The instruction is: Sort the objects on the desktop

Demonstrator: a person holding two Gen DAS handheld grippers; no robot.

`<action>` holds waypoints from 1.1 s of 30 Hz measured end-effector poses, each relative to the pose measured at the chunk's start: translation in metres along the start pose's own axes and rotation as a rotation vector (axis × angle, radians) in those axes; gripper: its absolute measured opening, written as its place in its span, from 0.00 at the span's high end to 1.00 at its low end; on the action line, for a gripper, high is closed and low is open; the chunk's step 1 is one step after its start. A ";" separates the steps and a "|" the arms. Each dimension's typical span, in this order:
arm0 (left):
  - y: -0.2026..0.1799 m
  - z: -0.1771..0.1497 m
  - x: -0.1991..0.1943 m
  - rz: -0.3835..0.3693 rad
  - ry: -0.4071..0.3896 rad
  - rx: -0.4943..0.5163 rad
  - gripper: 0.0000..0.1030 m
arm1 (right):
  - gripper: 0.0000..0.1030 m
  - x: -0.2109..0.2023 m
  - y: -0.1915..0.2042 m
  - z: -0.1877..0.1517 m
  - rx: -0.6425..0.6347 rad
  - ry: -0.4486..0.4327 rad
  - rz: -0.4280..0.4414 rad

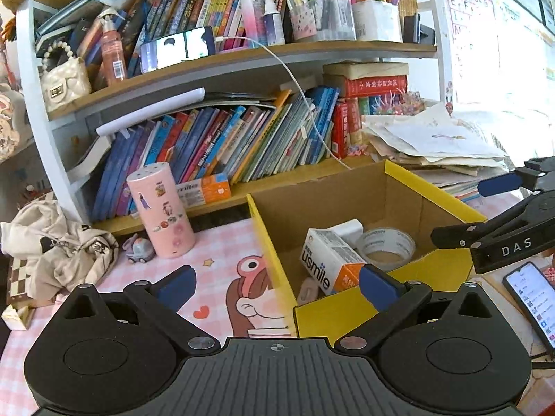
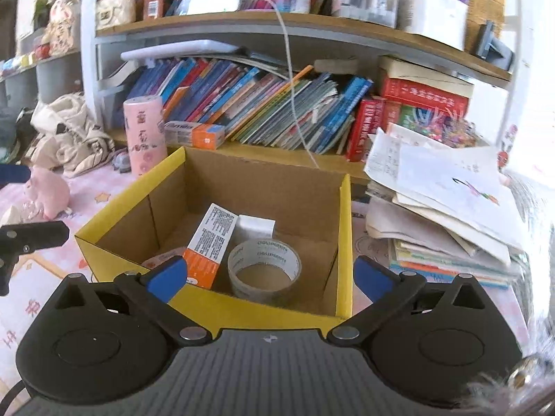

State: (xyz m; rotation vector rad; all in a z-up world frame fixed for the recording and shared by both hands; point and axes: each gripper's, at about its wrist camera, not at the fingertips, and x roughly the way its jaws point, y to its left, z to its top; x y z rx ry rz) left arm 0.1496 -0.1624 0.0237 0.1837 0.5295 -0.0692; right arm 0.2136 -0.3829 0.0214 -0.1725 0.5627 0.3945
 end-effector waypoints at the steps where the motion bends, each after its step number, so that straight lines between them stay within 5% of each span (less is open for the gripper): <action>1: 0.001 -0.001 -0.002 -0.006 -0.003 0.003 0.01 | 0.00 -0.003 0.002 -0.001 0.009 -0.002 -0.007; 14: 0.047 -0.035 -0.033 -0.084 0.000 0.048 0.01 | 0.00 -0.035 0.070 -0.022 0.089 0.014 -0.112; 33: 0.115 -0.090 -0.059 -0.112 0.096 0.041 0.01 | 0.00 -0.025 0.190 -0.042 0.084 0.132 -0.092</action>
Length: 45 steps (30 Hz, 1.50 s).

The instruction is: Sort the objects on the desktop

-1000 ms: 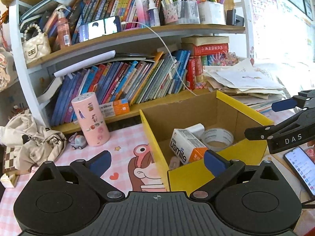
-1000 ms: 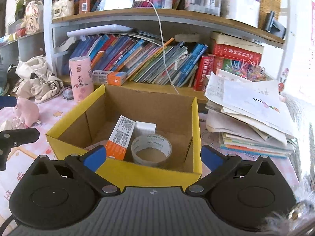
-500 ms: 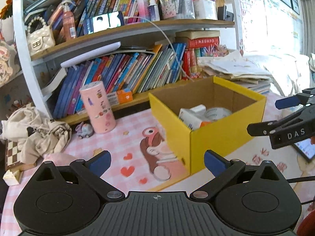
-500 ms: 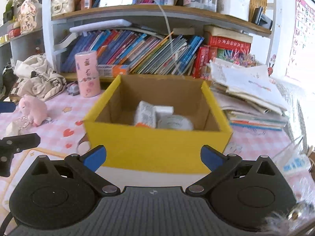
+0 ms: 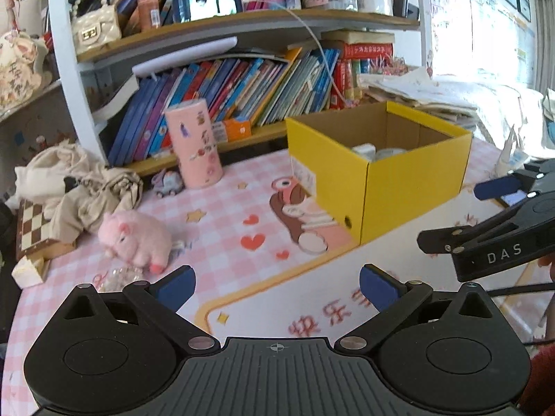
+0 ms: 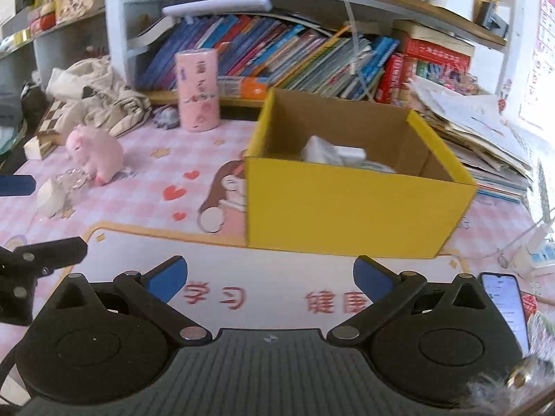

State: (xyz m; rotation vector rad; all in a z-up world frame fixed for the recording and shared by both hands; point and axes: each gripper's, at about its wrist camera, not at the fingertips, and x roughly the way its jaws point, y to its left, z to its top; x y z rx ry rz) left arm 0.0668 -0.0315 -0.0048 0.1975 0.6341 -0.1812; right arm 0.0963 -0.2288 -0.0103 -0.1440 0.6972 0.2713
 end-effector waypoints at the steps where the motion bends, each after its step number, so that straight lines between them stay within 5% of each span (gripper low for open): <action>1: 0.003 -0.002 -0.001 0.002 0.004 0.005 0.01 | 0.00 0.001 0.005 0.000 -0.008 0.001 0.003; 13: 0.046 -0.026 -0.009 0.047 0.027 -0.027 0.01 | 0.00 0.011 0.056 0.009 -0.064 0.001 0.031; 22: 0.070 -0.036 -0.001 0.004 0.139 -0.033 0.01 | 0.00 0.019 0.082 0.015 -0.103 0.007 0.064; 45: 0.104 -0.056 -0.002 0.089 0.161 -0.131 0.01 | 0.00 0.044 0.121 0.019 -0.206 0.085 0.142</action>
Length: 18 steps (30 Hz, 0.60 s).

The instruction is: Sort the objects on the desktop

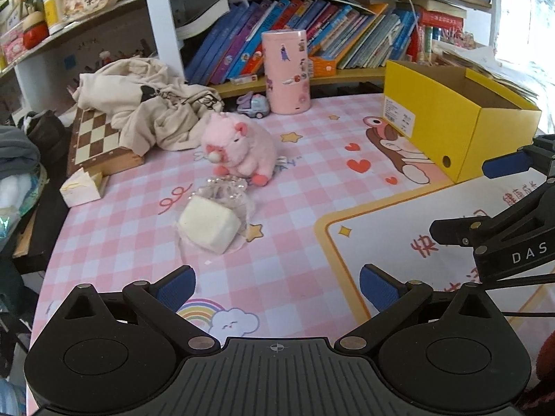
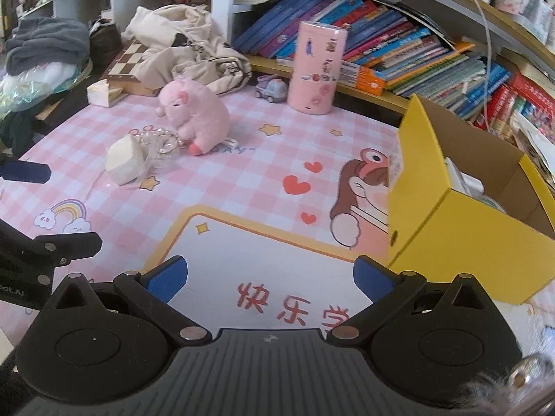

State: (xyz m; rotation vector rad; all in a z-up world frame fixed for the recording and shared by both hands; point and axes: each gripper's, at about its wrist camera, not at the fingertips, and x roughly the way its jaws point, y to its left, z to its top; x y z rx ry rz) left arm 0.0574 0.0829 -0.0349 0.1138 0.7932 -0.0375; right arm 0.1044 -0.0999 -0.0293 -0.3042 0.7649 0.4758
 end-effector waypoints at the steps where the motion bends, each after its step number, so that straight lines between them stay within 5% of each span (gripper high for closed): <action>1: 0.001 0.000 0.000 0.001 0.002 -0.001 0.01 | 0.00 0.001 0.002 0.001 -0.008 0.000 0.006; 18: 0.032 0.008 0.011 0.029 -0.076 -0.107 0.01 | 0.00 0.029 0.013 0.041 -0.038 -0.007 0.070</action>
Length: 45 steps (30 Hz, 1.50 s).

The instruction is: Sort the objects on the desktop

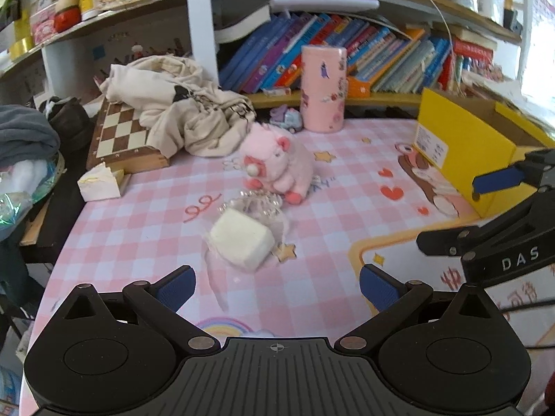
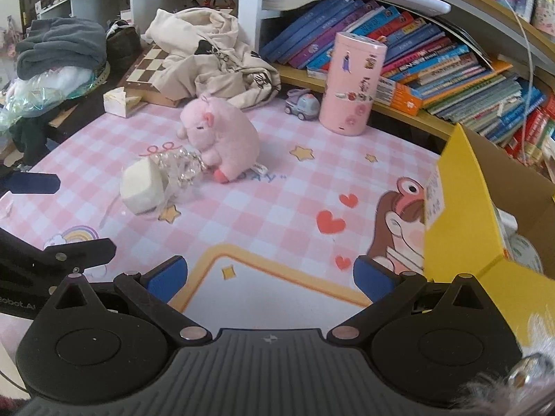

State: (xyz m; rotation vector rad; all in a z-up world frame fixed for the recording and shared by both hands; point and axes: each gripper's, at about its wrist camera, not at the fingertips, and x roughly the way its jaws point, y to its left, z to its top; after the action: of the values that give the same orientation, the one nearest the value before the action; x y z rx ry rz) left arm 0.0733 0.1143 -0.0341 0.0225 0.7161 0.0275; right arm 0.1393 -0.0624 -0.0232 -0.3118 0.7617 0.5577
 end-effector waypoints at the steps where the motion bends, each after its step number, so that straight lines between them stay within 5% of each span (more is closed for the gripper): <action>1: 0.001 0.001 0.002 0.002 -0.003 -0.002 0.01 | 0.00 0.002 0.000 0.004 -0.004 -0.003 0.002; 22: 0.021 0.011 0.059 0.082 -0.005 -0.028 0.04 | 0.00 0.085 0.007 0.075 -0.092 0.007 0.076; 32: 0.028 0.018 0.069 0.046 -0.028 -0.078 0.48 | 0.02 0.106 0.016 0.102 -0.128 -0.026 0.146; 45: 0.025 0.019 0.089 0.074 0.010 -0.029 0.46 | 0.03 0.137 0.038 0.121 -0.214 -0.021 0.165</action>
State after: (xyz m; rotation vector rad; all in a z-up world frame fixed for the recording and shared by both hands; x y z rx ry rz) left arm 0.1522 0.1422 -0.0773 0.0212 0.7246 0.1093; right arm 0.2655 0.0732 -0.0413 -0.4433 0.7124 0.7995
